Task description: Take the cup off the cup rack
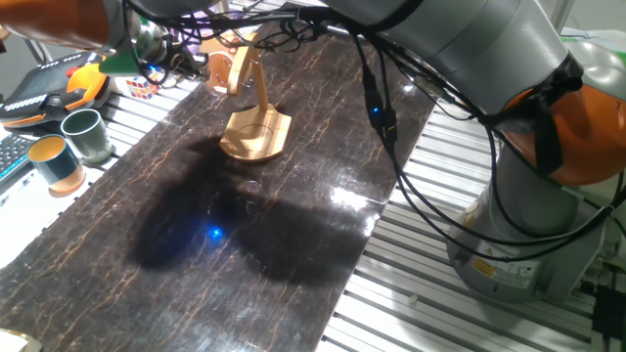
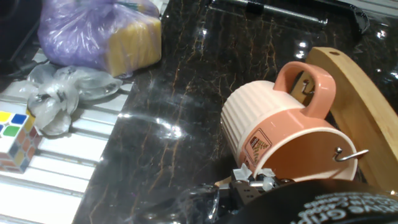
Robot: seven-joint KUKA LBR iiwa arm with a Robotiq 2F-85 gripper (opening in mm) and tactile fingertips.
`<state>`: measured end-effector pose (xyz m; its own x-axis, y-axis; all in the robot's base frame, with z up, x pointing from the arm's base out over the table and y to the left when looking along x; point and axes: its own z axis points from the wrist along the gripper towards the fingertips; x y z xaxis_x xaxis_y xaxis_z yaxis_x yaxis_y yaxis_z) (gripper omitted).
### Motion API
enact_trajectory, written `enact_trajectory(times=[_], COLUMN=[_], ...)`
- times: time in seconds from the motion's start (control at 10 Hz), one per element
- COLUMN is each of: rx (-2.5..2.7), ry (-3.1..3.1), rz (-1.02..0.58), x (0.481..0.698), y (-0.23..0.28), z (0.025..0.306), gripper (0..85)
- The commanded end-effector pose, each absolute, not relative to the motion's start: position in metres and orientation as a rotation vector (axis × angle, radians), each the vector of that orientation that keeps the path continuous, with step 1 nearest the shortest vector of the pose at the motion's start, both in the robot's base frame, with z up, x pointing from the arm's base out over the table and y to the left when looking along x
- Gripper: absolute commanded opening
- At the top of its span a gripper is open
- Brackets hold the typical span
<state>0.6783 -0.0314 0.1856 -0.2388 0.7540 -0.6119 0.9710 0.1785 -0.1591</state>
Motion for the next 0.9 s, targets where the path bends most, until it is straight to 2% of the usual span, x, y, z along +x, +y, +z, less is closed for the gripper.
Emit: enact_trajectory(times=[0.0,0.8], rx=[1.625,1.549], ry=[2.068,2.175], rz=[-0.746,-0.741], x=[0.68,0.683], y=[-0.031,-0.018], z=[0.184,0.179], gripper=[1.0,1.0])
